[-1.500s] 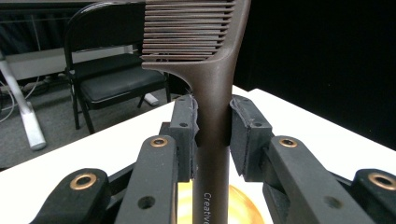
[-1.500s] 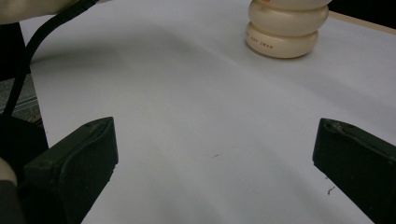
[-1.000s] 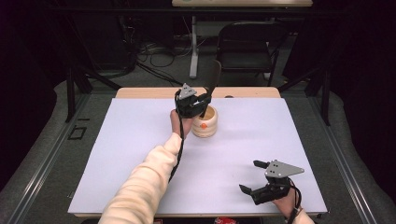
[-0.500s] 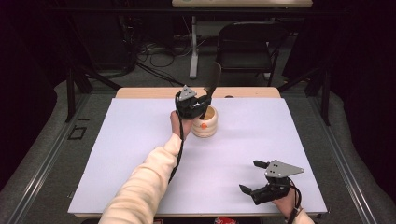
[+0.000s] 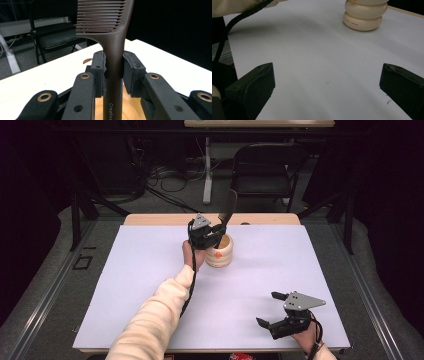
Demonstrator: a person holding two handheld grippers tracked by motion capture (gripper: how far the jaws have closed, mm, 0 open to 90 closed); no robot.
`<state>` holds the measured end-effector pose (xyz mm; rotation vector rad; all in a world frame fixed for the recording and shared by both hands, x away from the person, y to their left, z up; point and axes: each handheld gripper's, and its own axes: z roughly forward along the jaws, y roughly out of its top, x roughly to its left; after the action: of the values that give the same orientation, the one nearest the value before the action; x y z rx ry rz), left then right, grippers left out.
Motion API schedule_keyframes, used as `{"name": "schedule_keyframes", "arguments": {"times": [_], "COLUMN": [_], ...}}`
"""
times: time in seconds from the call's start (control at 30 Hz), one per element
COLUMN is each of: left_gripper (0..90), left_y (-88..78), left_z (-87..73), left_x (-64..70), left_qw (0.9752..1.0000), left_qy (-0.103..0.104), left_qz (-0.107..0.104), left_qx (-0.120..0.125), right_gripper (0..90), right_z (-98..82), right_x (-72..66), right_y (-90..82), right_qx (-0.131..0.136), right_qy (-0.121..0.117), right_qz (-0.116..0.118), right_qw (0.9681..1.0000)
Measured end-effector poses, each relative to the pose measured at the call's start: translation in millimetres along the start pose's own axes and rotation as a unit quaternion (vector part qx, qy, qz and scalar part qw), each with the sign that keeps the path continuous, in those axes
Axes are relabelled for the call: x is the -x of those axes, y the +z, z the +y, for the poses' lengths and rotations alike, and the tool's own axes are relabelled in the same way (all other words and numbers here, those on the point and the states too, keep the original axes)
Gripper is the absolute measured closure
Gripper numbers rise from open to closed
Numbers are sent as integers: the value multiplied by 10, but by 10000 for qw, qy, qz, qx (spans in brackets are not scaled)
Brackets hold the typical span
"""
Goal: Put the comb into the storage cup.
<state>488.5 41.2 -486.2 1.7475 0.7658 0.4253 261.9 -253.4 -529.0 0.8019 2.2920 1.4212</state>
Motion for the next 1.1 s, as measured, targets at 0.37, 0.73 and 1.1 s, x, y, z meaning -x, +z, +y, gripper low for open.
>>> {"name": "schedule_keyframes", "arguments": {"times": [0.37, 0.73, 1.1], "left_gripper": [725, 725, 725], "left_y": [15, 22, 29], "left_z": [-43, -76, -104], "left_x": [5, 7, 0], "left_qw": [10000, 9997, 9993], "left_qy": [37, 84, 110], "left_qz": [-18, -55, -82], "left_qx": [-83, -207, -346], "right_gripper": [0, 0, 0], "right_z": [-1, -1, 0], "right_x": [0, 3, 5], "right_y": [4, 4, 3], "right_qx": [-4, 14, 13], "right_qy": [19, 11, 23], "right_qz": [-2, 0, 6], "right_qw": [10000, 10000, 10000]}}
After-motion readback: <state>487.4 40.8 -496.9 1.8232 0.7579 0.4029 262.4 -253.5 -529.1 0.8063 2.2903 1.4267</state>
